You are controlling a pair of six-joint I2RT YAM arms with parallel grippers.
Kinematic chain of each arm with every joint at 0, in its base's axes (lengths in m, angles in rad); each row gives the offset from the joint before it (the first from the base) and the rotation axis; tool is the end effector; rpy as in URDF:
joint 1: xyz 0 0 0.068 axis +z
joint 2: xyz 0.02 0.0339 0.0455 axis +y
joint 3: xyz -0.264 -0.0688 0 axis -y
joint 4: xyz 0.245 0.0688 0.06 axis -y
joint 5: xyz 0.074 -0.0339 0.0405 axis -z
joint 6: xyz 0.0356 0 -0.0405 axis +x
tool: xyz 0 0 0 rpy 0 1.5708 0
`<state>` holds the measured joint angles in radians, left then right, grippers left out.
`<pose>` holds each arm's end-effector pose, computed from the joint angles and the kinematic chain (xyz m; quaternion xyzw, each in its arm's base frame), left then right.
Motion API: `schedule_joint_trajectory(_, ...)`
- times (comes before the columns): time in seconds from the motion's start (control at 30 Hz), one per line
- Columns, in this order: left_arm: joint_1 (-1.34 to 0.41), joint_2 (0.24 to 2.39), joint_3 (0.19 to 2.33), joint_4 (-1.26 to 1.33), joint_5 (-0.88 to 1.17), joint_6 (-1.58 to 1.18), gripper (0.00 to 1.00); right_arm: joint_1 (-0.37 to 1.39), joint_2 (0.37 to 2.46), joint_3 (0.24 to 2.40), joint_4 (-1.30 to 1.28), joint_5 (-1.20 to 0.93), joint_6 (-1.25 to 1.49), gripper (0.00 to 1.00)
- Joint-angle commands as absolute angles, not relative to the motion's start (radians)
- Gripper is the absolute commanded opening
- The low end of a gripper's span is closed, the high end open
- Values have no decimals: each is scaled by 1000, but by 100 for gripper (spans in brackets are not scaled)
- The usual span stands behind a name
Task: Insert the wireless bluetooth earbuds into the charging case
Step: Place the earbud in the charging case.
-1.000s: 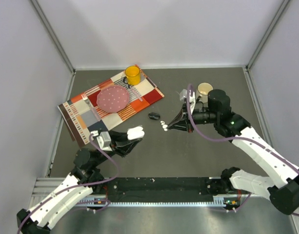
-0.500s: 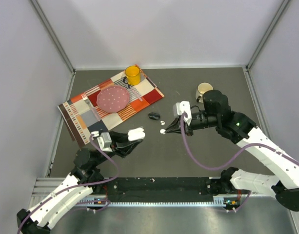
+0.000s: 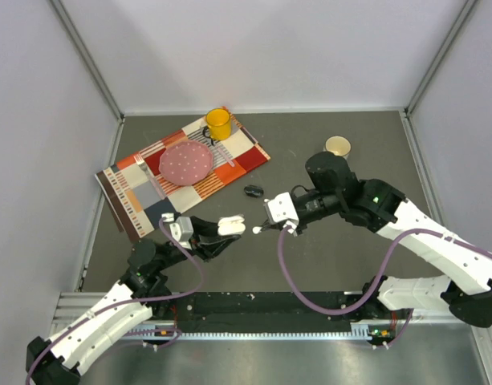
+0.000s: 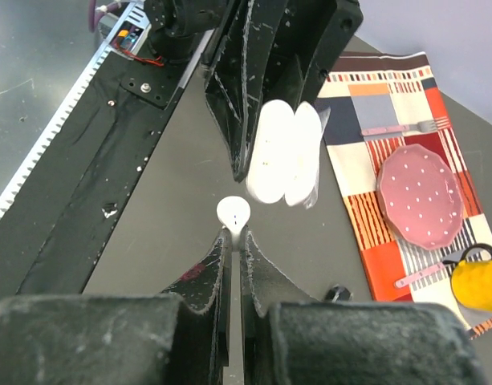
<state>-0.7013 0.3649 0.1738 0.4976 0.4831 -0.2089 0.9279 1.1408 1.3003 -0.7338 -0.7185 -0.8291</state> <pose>0.0855 -0.0939 0.2519 0.3270 0.5094 -0.4713 0.6415 0.1173 0.1957 0.3969 -0.7403 0.3956 0.3305 0.4316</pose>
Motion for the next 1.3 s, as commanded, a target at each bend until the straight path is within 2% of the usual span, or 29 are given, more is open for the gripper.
schedule_joint_trajectory(0.0, -704, 393, 193, 578, 554, -195, 0, 969, 1183, 1365, -759, -726, -888, 0)
schedule_joint_trajectory(1.27, -706, 425, 250, 526, 673, -94, 0, 1032, 1313, 1414, -746, -670, -896, 0)
